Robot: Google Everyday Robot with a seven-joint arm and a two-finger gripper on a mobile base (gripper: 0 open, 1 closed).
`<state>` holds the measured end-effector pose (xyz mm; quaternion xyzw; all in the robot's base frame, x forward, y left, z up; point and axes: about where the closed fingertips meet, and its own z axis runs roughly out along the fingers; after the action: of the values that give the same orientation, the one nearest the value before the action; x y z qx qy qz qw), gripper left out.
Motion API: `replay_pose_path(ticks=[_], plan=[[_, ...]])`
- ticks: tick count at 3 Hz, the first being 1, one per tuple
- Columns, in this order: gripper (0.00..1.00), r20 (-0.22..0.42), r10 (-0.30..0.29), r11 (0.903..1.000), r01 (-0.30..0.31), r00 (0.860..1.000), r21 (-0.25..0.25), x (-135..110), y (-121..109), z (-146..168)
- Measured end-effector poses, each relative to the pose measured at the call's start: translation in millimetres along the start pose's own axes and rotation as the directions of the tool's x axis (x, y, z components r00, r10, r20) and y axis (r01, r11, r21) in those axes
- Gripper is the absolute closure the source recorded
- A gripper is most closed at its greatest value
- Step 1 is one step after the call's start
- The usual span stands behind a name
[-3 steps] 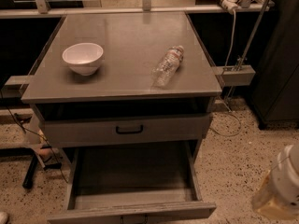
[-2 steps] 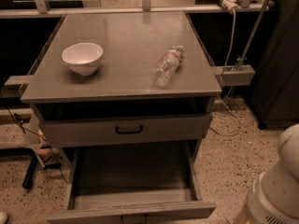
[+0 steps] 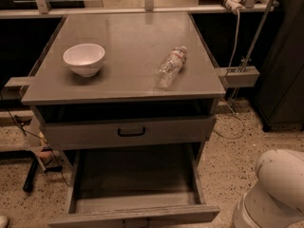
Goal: Close middle drawer
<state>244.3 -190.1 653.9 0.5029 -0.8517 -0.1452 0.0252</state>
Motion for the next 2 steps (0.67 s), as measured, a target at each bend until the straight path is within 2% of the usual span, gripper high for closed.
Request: replay_pose_path(ticks=[1,2], plan=[[1.00,0.038,0.034,0.9983,-0.032,0.999,-0.048,-10,2,37],[1.00,0.140,0.083,0.9898,-0.065,0.987,-0.127,-40,-12,90]])
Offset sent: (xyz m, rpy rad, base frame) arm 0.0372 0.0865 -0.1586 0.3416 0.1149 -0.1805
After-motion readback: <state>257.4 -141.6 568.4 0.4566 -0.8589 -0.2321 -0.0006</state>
